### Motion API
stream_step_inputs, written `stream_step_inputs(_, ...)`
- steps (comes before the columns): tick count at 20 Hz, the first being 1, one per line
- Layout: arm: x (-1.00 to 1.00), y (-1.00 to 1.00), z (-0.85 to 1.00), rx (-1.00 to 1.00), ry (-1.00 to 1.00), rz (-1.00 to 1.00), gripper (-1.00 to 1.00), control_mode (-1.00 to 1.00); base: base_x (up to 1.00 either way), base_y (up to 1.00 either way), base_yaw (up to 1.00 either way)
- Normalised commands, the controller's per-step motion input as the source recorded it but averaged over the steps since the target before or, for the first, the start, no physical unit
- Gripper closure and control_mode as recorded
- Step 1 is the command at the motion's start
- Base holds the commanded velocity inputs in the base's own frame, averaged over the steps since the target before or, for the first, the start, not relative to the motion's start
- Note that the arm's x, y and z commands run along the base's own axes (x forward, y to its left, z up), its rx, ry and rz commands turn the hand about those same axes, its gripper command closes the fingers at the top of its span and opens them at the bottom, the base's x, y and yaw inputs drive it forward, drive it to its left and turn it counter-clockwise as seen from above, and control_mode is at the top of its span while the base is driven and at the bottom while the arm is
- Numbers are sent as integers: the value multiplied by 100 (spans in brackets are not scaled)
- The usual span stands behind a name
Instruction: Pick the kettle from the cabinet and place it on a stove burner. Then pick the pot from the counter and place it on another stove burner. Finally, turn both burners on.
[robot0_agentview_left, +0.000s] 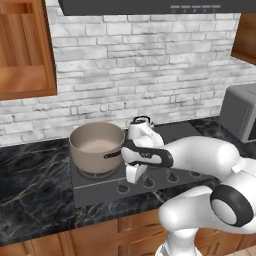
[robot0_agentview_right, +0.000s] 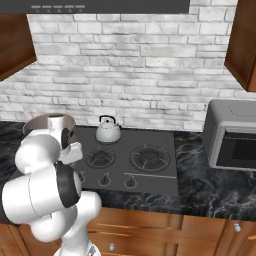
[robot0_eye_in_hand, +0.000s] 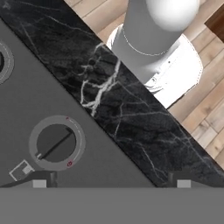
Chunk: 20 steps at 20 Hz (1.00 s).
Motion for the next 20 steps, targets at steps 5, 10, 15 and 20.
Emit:
stream_step_inputs(5,0,-25,6,0,0,0,-100,-100,0,0,0)
stream_step_inputs(10,0,-26,3,0,0,-1,-100,-100,0,0,0)
stream_step_inputs(15,0,-30,0,0,0,-2,-100,-100,0,0,0)
stream_step_inputs(20,0,-34,0,0,0,-3,-100,-100,0,0,0)
